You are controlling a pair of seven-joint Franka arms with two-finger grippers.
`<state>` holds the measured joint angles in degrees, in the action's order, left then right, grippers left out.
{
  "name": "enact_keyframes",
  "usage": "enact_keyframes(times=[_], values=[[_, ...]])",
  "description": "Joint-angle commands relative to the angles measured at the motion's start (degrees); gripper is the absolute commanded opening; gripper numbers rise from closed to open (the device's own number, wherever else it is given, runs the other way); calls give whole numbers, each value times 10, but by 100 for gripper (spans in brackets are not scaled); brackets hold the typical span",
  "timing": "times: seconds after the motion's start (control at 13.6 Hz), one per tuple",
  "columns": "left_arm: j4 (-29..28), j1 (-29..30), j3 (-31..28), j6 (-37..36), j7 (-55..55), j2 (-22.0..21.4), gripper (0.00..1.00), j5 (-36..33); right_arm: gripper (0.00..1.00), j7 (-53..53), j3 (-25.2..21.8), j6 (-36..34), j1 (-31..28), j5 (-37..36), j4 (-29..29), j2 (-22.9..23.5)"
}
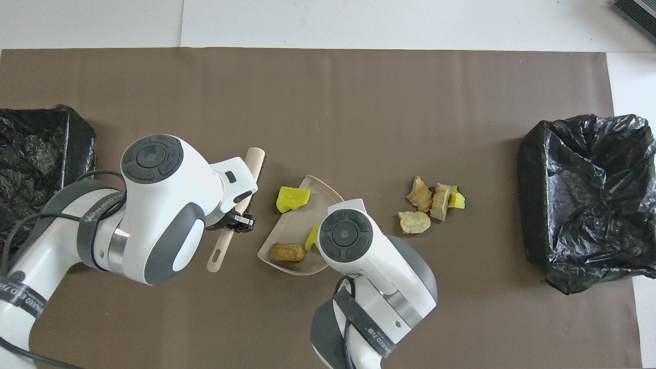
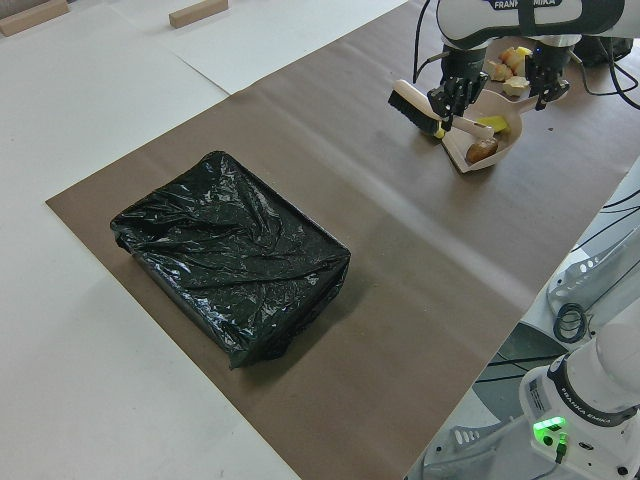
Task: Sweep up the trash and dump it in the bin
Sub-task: 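Carry the loaded dustpan toward the black bag with the right gripper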
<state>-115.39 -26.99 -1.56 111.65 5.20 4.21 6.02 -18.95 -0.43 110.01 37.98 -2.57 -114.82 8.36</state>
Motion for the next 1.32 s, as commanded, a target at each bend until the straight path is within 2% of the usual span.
enact_keyframes(times=[0.0, 0.29, 0.59, 0.74, 0.96, 1.25], values=[[-26, 24, 3, 37, 6, -16, 0, 7, 0, -44, 3, -16, -32, 0, 7, -26], [-33, 33, 2, 62, 48, -11, 0, 3, 0, -90, -2, -9, -51, -3, 9, -41], [-106, 16, 4, 105, 137, -44, 0, 3, 0, -147, -2, 35, -140, -1, 13, -87], [-134, -37, 5, 106, 203, -67, 0, 3, 0, -205, -2, 54, -204, 22, 33, -86], [-186, -125, 7, 126, 319, -111, 0, 3, 0, -338, -3, 35, -312, 133, 55, -85], [-241, -242, 7, 133, 448, -160, 0, 3, 0, -499, -4, -77, -466, 158, 122, -63]])
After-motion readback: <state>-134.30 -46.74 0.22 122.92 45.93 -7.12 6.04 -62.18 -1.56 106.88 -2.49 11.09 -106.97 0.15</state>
